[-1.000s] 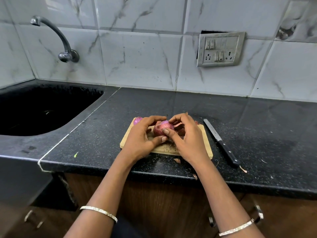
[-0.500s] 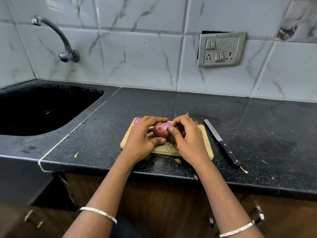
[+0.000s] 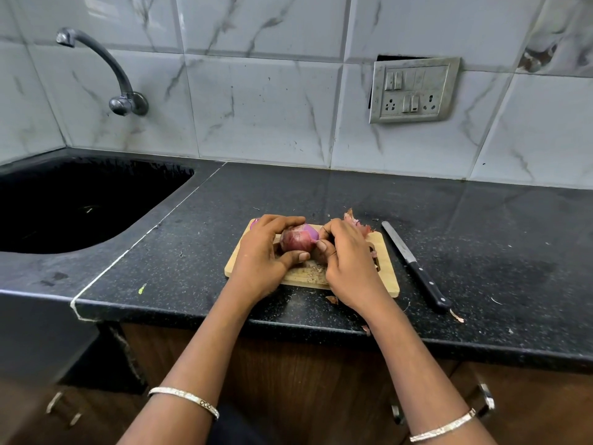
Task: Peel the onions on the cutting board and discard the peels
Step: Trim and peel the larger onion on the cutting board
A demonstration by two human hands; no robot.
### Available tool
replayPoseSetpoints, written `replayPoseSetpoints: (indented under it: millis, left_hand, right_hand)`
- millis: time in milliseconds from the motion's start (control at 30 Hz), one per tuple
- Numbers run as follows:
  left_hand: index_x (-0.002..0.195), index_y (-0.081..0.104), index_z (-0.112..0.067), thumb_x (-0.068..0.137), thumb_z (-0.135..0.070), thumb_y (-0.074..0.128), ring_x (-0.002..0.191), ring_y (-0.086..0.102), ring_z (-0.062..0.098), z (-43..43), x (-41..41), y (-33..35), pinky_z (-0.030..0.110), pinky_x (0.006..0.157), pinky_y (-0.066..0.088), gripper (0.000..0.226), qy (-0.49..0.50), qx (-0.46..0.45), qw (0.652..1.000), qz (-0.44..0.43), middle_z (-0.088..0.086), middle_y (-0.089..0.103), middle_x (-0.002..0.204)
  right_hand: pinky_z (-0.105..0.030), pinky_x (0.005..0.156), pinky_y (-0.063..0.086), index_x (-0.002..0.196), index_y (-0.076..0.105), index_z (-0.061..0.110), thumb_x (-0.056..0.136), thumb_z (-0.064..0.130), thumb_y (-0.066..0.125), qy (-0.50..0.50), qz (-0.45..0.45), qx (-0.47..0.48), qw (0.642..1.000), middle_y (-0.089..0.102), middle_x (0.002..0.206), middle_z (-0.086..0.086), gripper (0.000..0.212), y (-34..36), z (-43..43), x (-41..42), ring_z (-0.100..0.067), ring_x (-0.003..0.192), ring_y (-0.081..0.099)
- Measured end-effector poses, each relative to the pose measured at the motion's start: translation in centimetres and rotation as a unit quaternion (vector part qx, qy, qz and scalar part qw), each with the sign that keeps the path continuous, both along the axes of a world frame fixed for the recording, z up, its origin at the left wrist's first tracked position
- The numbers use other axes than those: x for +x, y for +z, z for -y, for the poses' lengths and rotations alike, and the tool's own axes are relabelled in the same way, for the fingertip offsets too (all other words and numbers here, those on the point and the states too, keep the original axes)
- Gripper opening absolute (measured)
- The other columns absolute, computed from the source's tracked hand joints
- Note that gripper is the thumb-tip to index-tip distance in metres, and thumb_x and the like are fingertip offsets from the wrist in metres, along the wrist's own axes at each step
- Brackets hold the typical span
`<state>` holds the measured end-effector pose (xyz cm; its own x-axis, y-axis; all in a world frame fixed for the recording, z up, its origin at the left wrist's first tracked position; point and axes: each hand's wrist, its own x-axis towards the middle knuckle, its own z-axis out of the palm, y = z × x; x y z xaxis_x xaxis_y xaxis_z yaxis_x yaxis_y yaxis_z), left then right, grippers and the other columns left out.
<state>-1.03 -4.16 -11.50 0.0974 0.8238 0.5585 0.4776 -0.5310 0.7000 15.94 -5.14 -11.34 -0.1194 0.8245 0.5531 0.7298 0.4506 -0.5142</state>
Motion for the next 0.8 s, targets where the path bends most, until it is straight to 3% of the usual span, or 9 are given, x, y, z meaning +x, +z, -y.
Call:
replayPoseSetpoints:
  millis: [100,200,333,467,533,600,700,800]
  left_hand:
    - [0.127,0.068,-0.023,0.076,-0.015,0.088,0.111,0.061,0.014,-0.21,-0.15,-0.26,0.041,0.101,0.053,0.056,0.009,-0.003,1.0,0.02,-0.005,0.063,0.119]
    - [0.127,0.068,-0.024,0.079,-0.02,0.087,0.111,0.063,0.014,-0.31,-0.22,-0.41,0.026,0.099,0.051,0.052,0.021,-0.002,0.999,0.031,-0.003,0.066,0.12]
    - [0.128,0.068,-0.022,0.082,-0.027,0.084,0.109,0.067,0.01,-0.25,-0.19,-0.39,0.038,0.101,0.053,0.049,0.006,-0.007,0.999,0.042,-0.005,0.07,0.12]
    - [0.131,0.066,-0.017,0.087,-0.028,0.08,0.107,0.069,0.008,-0.03,-0.21,-0.22,0.034,0.097,0.057,0.047,-0.018,-0.019,0.998,0.06,-0.003,0.072,0.12]
    - [0.132,0.066,-0.018,0.087,-0.037,0.077,0.108,0.07,0.007,0.07,-0.24,-0.21,0.034,0.097,0.058,0.051,-0.023,-0.026,0.997,0.065,-0.005,0.072,0.12]
    - [0.133,0.065,-0.02,0.085,-0.046,0.072,0.109,0.069,0.007,0.13,-0.27,-0.23,0.035,0.097,0.058,0.055,-0.024,-0.03,0.997,0.06,-0.007,0.071,0.121]
    - [0.132,0.065,-0.019,0.092,-0.037,0.072,0.106,0.069,0.005,0.25,-0.24,-0.07,0.032,0.095,0.057,0.044,-0.016,-0.028,0.998,0.046,-0.008,0.071,0.118]
    - [0.129,0.066,-0.021,0.097,-0.036,0.066,0.102,0.068,0.001,0.51,-0.14,0.15,0.022,0.09,0.055,0.036,-0.004,-0.011,1.0,0.029,-0.012,0.072,0.11]
  right_hand:
    - [-0.037,0.092,0.035,0.09,0.044,0.019,0.099,0.007,0.05,-0.008,-0.014,0.007,1.0,0.051,0.096,0.002,0.016,0.13,0.27,-0.03,-0.021,0.096,0.045]
    - [-0.034,0.086,0.034,0.092,0.047,0.016,0.098,0.002,0.049,-0.024,-0.047,0.015,0.999,0.052,0.096,0.001,0.015,0.26,0.38,0.14,-0.019,0.094,0.044]
    - [-0.036,0.083,0.038,0.093,0.045,0.016,0.099,0.002,0.047,-0.043,-0.086,0.022,0.995,0.054,0.092,0.0,0.016,0.32,0.37,0.24,-0.022,0.092,0.049]
    - [-0.014,0.063,0.035,0.097,0.045,0.013,0.102,0.001,0.045,-0.071,-0.135,0.026,0.988,0.058,0.09,-0.005,0.013,0.53,0.5,0.51,-0.022,0.084,0.053]
    - [-0.011,0.061,0.037,0.099,0.046,0.011,0.103,0.003,0.045,-0.093,-0.169,0.028,0.981,0.061,0.091,-0.003,0.01,0.63,0.48,0.61,-0.019,0.082,0.056]
    - [-0.015,0.063,0.038,0.099,0.051,0.013,0.1,0.003,0.051,-0.112,-0.185,0.035,0.976,0.061,0.092,0.003,0.01,0.66,0.41,0.66,-0.019,0.086,0.059]
    - [-0.031,0.08,0.051,0.103,0.058,0.022,0.088,-0.002,0.06,-0.109,-0.164,0.048,0.979,0.059,0.102,0.008,0.028,0.84,0.57,0.66,-0.015,0.094,0.06]
    - [-0.039,0.086,0.054,0.104,0.062,0.024,0.084,0.005,0.067,-0.075,-0.155,0.053,0.984,0.058,0.105,0.008,0.029,1.05,0.99,0.56,-0.012,0.095,0.06]
